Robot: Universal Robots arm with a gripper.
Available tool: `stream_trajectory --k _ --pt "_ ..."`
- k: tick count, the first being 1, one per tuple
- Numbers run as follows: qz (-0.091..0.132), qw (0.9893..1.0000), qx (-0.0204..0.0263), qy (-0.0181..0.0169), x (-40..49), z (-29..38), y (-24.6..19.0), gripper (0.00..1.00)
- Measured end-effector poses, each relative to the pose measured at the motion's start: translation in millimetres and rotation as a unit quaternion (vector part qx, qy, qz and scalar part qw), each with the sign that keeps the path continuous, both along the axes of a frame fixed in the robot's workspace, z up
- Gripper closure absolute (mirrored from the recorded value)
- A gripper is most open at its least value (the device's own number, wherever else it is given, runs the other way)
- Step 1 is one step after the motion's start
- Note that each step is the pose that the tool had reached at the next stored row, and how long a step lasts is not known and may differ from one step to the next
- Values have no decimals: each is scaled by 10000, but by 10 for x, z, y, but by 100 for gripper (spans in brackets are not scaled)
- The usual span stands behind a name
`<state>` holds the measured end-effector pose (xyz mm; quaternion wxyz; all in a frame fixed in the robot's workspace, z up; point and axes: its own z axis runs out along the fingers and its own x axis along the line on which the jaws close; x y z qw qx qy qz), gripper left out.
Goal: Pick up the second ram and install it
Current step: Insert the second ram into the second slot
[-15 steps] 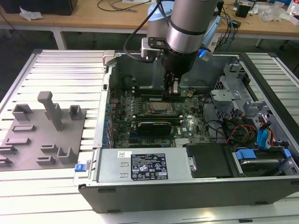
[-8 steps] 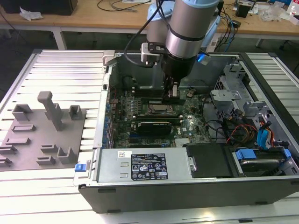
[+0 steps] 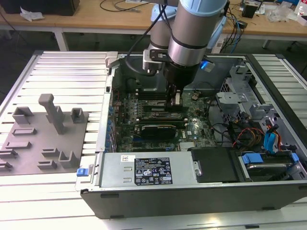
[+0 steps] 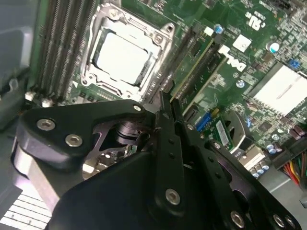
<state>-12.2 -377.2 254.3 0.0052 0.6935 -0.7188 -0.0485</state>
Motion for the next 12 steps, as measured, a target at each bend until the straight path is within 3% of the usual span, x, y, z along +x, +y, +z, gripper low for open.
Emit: stream_trajectory --k 3,12 --pt "-1 10000 -14 0 -25 -26 -68 87" --pt "101 9999 -15 0 -55 -180 -73 87"
